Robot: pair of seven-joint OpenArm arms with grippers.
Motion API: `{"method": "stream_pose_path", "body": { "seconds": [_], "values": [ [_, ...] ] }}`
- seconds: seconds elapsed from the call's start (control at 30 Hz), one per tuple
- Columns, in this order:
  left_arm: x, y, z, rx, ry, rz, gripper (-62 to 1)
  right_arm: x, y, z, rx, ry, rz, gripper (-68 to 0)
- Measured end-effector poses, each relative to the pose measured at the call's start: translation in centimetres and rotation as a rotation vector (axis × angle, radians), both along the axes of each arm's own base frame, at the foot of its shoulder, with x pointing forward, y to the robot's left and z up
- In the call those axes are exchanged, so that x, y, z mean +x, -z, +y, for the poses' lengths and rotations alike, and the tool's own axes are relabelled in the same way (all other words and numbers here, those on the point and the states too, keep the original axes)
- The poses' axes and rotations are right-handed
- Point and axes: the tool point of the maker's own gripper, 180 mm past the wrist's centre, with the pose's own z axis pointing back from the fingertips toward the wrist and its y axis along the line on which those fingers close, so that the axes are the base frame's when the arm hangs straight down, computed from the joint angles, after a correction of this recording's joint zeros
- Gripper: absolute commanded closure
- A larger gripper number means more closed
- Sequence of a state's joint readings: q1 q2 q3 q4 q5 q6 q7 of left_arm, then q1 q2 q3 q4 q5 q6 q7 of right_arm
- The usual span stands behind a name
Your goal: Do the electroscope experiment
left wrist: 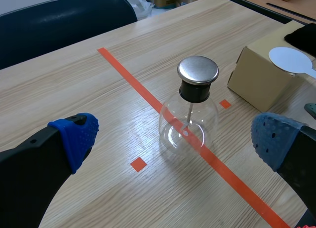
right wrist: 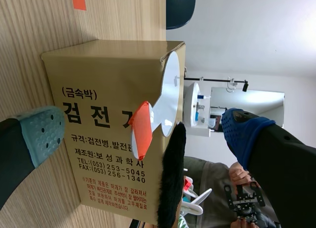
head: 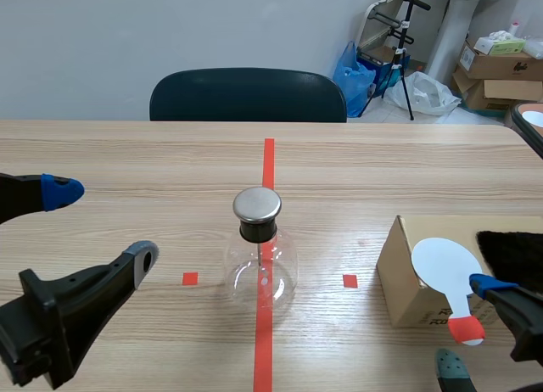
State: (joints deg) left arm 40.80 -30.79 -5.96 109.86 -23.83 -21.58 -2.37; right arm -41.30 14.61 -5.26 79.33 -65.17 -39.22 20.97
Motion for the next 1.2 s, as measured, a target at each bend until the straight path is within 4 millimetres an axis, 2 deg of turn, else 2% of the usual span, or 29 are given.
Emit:
{"method": "stream_pose_path", "body": {
  "seconds": [0.27, 0.3, 0.37, 0.73, 0.77, 1.2],
  "values": [
    [0.0, -0.01, 0.0, 0.0, 0.0, 0.0, -62.3, 0.0, 0.0, 0.01, -0.001, 0.0, 0.0, -67.9],
    [0.0, -0.01, 0.0, 0.0, 0.0, 0.0, -62.3, -0.01, 0.02, 0.03, -0.003, -0.003, 0.0, -65.5],
    [0.0, -0.01, 0.0, 0.0, 0.0, 0.0, -62.3, -0.01, 0.02, 0.04, -0.003, -0.003, 0.0, -57.6],
    [0.0, -0.01, 0.0, 0.0, 0.0, -0.001, -62.3, 0.05, -0.3, 0.06, -0.006, -0.005, -0.02, -2.5],
    [0.0, -0.01, 0.0, 0.0, 0.0, -0.001, -62.3, 0.04, -0.3, 0.07, -0.006, -0.006, -0.02, -1.0],
    [0.01, -0.07, -0.01, -0.003, 0.0, -0.003, -62.3, 0.09, -0.53, 0.07, -0.006, -0.005, -0.032, -1.0]
  ]
}}
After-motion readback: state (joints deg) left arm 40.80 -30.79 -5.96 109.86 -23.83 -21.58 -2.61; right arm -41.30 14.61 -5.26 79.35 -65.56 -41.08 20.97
